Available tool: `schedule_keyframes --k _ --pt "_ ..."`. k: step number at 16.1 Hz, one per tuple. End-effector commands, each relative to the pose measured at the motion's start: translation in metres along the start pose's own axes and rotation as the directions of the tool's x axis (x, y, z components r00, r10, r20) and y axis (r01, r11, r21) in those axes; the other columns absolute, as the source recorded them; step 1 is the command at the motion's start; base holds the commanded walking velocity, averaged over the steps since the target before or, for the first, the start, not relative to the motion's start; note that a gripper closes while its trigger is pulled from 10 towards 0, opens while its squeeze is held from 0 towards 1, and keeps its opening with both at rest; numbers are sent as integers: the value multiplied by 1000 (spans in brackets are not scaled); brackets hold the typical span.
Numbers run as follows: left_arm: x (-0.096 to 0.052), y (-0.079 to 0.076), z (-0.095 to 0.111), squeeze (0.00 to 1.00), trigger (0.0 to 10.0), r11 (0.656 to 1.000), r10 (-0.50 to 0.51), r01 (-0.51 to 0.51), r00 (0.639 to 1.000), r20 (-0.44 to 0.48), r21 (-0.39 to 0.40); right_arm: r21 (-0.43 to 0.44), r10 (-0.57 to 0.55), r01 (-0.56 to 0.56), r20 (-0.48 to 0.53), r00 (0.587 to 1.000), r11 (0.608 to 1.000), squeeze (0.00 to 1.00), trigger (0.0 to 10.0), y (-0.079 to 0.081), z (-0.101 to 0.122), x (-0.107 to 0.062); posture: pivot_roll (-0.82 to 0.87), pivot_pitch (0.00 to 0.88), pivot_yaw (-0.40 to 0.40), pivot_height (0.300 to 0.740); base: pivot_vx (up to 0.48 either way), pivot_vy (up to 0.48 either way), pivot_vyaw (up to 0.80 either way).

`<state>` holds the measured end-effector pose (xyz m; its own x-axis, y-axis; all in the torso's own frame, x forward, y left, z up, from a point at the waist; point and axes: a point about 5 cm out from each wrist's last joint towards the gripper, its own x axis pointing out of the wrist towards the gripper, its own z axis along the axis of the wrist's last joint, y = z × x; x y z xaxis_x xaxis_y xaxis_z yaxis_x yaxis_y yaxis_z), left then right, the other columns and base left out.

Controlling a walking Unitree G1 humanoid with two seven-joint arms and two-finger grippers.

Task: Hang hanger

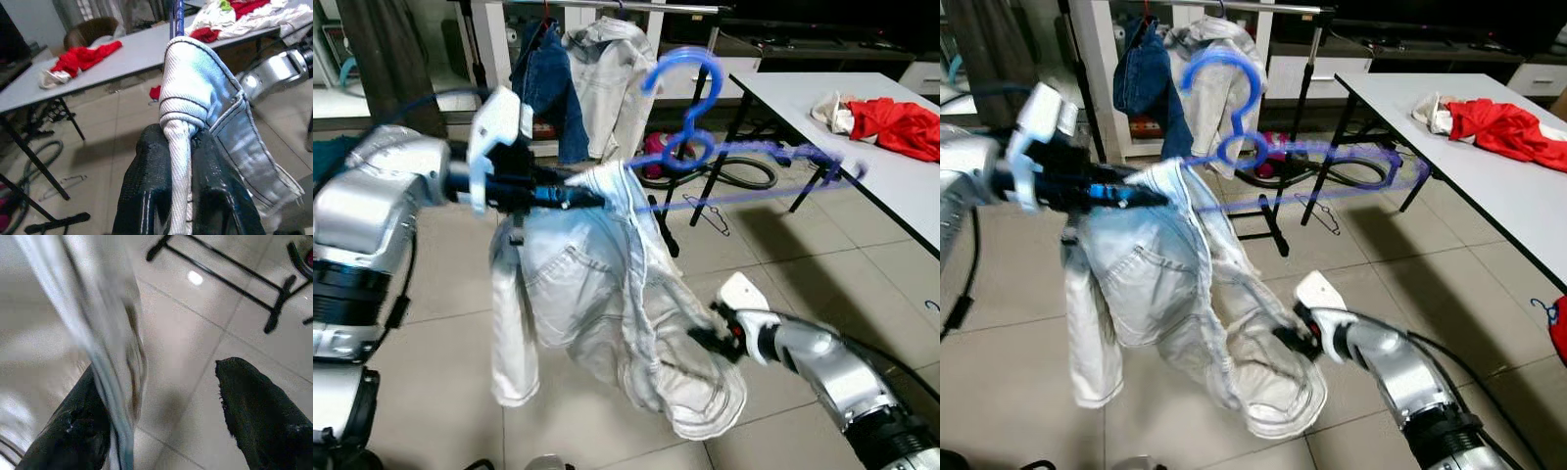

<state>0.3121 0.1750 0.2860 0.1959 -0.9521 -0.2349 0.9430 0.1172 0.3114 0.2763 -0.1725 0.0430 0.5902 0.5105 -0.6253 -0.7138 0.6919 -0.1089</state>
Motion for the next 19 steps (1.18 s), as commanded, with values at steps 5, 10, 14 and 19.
schedule_keyframes --k 5,10,14,19 --pt "-10 4 27 0 0 996 31 -35 998 48 80 79 -5 10 -56 998 997 0 0 -8 -25 0 74 0 -112 740 0 0 0" --pt "-19 8 23 0 0 995 69 -71 997 25 72 174 38 -26 -66 997 984 0 0 -4 -40 -1 80 0 -111 740 0 0 0" --pt "-21 9 22 0 0 994 83 -84 996 21 69 320 62 -60 6 998 945 0 0 -2 -38 4 85 0 -112 740 0 0 0" --pt "-20 9 18 0 0 994 91 -92 996 15 62 423 44 -75 83 996 903 0 0 -5 -33 5 84 0 -111 740 0 0 0"
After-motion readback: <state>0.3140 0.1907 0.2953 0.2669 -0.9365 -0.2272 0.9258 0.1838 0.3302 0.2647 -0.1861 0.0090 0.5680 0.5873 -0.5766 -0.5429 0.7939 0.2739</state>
